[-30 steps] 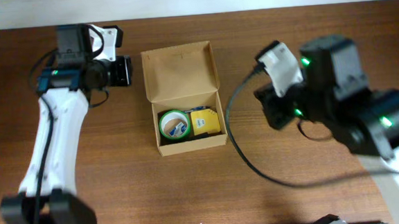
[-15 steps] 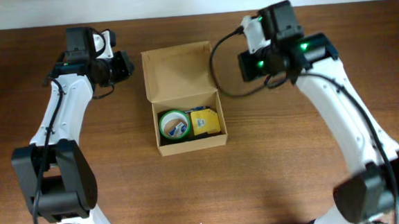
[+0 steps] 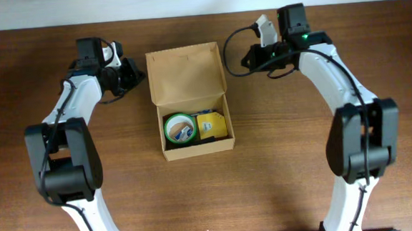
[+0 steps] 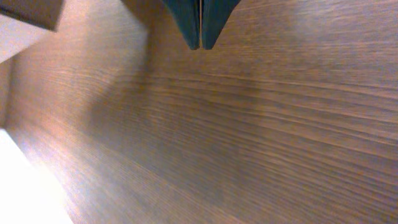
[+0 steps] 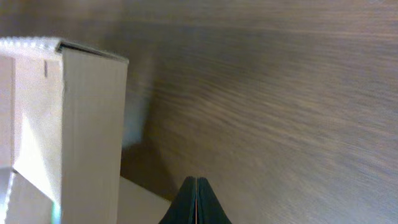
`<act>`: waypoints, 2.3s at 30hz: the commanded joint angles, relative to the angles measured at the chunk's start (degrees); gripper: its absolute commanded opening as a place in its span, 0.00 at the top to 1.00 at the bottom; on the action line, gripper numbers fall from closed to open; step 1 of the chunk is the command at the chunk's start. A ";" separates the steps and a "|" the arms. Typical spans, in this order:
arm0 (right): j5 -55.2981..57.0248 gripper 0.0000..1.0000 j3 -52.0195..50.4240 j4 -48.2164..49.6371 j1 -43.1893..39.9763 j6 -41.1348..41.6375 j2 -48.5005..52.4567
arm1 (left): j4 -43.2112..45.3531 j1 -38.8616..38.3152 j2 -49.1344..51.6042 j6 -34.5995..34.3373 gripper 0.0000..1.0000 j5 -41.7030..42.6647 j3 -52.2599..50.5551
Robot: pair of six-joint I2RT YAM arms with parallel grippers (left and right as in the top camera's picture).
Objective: Pack container
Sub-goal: 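Move both grippers to the box lid's back edge, then swing the lid forward with both grippers to close the box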
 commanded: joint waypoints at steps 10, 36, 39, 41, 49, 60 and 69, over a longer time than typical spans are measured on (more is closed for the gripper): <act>-13.27 0.96 0.70 7.58 2.19 7.26 6.82 | 4.72 -5.05 0.87 -3.06 0.98 5.07 0.48; -29.92 0.96 0.79 5.25 0.57 4.72 1.09 | 12.20 -5.25 -7.78 3.65 0.98 16.85 0.48; -29.90 0.96 0.79 2.97 0.57 2.36 -1.11 | 11.43 -5.29 -10.56 5.05 0.98 16.83 0.48; -29.64 0.96 0.79 1.07 0.57 0.33 -2.67 | 10.49 -5.29 -12.31 6.45 0.98 16.87 0.48; -26.21 0.96 0.79 -9.22 1.51 -7.34 -7.19 | 2.56 -5.31 -18.62 14.53 0.98 16.83 0.48; -7.04 0.96 0.79 -27.85 9.05 -16.24 -7.58 | -13.62 -5.35 -21.22 24.11 0.98 15.37 0.48; 4.46 0.96 0.92 -36.26 12.44 -14.84 -9.03 | -24.44 -5.35 -22.16 28.20 0.98 10.29 0.48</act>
